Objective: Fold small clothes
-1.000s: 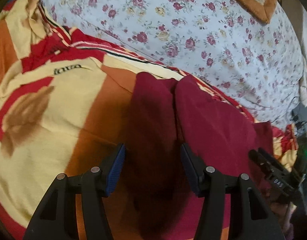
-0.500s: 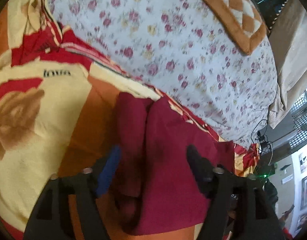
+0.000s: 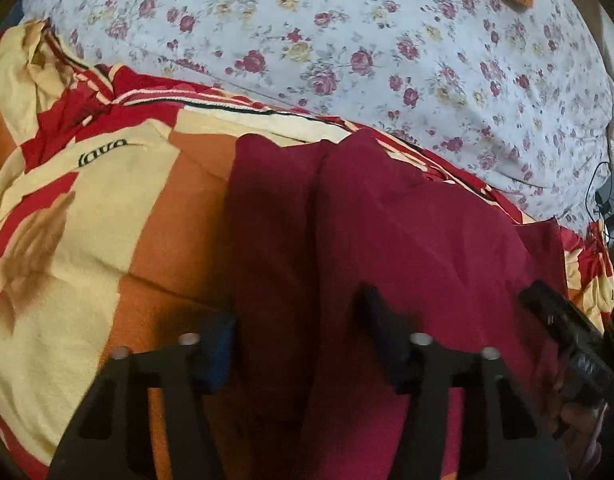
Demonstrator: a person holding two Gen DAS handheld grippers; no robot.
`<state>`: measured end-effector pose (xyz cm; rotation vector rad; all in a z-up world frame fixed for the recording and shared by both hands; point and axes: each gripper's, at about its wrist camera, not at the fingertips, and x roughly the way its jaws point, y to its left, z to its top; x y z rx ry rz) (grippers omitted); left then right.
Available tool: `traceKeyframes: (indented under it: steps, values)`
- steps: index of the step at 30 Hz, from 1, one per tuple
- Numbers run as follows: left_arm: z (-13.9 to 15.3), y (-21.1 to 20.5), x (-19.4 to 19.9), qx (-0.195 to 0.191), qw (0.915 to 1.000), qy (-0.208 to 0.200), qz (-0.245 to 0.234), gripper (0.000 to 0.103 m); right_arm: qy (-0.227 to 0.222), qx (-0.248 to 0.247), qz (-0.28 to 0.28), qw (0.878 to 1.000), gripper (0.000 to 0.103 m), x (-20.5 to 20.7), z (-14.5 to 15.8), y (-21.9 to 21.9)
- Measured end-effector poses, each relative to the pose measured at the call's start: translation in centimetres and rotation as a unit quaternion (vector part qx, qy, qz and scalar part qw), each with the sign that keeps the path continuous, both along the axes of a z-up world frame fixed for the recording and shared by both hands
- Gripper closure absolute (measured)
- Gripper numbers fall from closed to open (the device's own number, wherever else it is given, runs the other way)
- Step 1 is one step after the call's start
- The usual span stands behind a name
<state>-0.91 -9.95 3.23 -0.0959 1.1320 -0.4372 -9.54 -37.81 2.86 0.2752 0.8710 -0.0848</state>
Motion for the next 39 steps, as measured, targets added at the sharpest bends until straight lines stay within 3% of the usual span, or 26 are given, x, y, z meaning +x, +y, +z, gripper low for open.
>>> traceKeyframes:
  steps: [1, 2, 3, 9, 13, 16, 21, 24, 31, 34, 36, 38, 39]
  values:
    - [0.3, -0.1, 0.0, -0.001, 1.0000, -0.001, -0.005, 0.082, -0.006, 0.001, -0.005, 1.000, 0.046, -0.1, 0.4, -0.3]
    - [0.7, -0.1, -0.1, -0.006, 0.9999, -0.001, -0.011, 0.093, -0.001, -0.001, -0.004, 1.000, 0.062, 0.1, 0.5, -0.4]
    - [1.0, -0.2, 0.0, -0.012, 0.9998, 0.003, -0.013, 0.096, 0.008, -0.002, -0.002, 1.000, 0.064, 0.4, 0.4, -0.5]
    - [5.5, -2.1, -1.5, -0.033, 0.9981, -0.026, -0.044, 0.097, 0.003, 0.040, 0.015, 0.999, 0.065, 1.2, 0.3, -0.3]
    - [7.8, -4.2, -2.3, -0.042, 0.9964, -0.027, -0.069, 0.098, 0.008, 0.091, 0.029, 0.995, 0.065, 2.9, -0.3, 0.1]
    - [9.1, -5.7, -2.9, -0.056, 0.9950, -0.013, -0.082, 0.098, 0.018, 0.092, 0.021, 0.995, 0.065, 4.1, -1.9, 0.1]
    - [10.9, -9.0, -4.3, -0.059, 0.9922, -0.019, -0.108, 0.098, 0.013, 0.122, 0.011, 0.992, 0.066, 3.1, -1.7, -0.7]
    - [11.1, -11.1, -5.3, -0.061, 0.9901, -0.018, -0.125, 0.098, 0.000, 0.178, -0.010, 0.984, 0.066, 1.4, -1.8, -2.6]
    - [9.2, -15.4, -7.7, -0.063, 0.9853, -0.003, -0.159, 0.098, -0.050, 0.332, -0.077, 0.939, 0.061, -2.0, -3.1, -7.1]
    - [7.7, -16.4, -8.2, -0.082, 0.9816, 0.023, -0.171, 0.099, -0.093, 0.419, -0.108, 0.897, 0.058, -3.3, -4.1, -9.2]
    - [6.7, -17.2, -8.4, -0.109, 0.9745, 0.047, -0.190, 0.099, -0.131, 0.481, -0.130, 0.857, 0.055, -4.4, -5.0, -10.4]
    - [6.3, -17.8, -8.9, -0.109, 0.9724, 0.049, -0.201, 0.099, -0.154, 0.512, -0.134, 0.834, 0.051, -4.9, -5.5, -11.0]
    - [6.5, -18.0, -9.3, -0.097, 0.9734, 0.041, -0.204, 0.099, -0.154, 0.516, -0.132, 0.832, 0.051, -4.9, -5.5, -11.2]
